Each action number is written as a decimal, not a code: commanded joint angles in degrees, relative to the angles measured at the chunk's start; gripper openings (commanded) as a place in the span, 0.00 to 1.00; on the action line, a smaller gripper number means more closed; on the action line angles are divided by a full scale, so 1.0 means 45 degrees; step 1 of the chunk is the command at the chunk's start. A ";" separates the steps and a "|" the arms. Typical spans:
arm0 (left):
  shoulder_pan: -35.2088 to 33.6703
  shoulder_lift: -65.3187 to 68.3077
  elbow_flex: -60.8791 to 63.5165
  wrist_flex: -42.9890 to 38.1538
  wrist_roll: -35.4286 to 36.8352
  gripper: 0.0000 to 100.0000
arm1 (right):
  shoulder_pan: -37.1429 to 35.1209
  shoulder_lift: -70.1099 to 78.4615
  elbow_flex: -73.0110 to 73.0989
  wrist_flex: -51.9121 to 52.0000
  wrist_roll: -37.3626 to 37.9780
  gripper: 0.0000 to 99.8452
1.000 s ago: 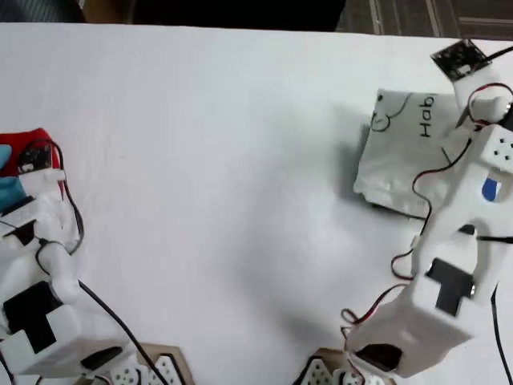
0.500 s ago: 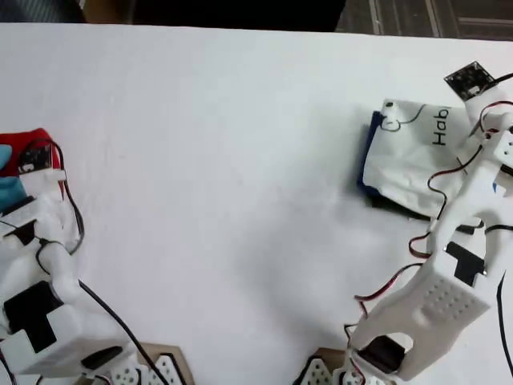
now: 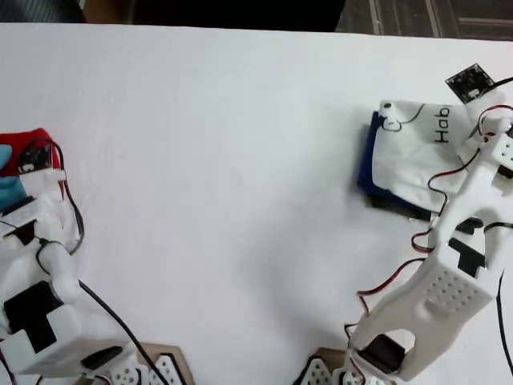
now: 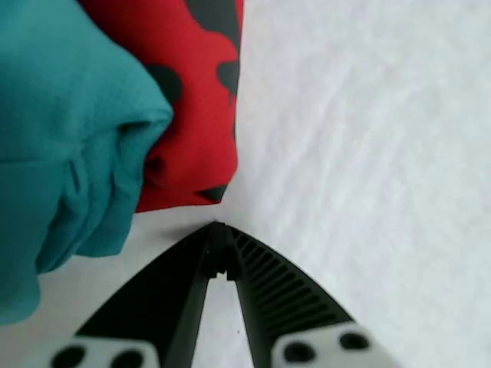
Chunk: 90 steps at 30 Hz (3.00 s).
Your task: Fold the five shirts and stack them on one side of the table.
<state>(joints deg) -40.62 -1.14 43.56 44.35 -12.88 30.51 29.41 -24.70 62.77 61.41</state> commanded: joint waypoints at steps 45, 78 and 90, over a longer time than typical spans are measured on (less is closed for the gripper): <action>0.0117 -0.0254 0.0029 -0.0117 0.0078 0.03 | -0.4034 -0.5890 0.4122 0.4972 -0.6427 0.08; -0.3927 -0.2110 -0.5363 0.1934 -0.5802 0.03 | -1.0755 -1.2943 2.1236 -0.6906 -0.6564 0.28; -0.4181 0.2774 -0.8254 0.4747 -0.5783 0.03 | -1.0755 -1.2904 2.1255 -0.7062 -0.6564 0.28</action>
<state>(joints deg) -58.81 9.05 13.05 60.18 -38.29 -17.58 -26.68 71.12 32.00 32.31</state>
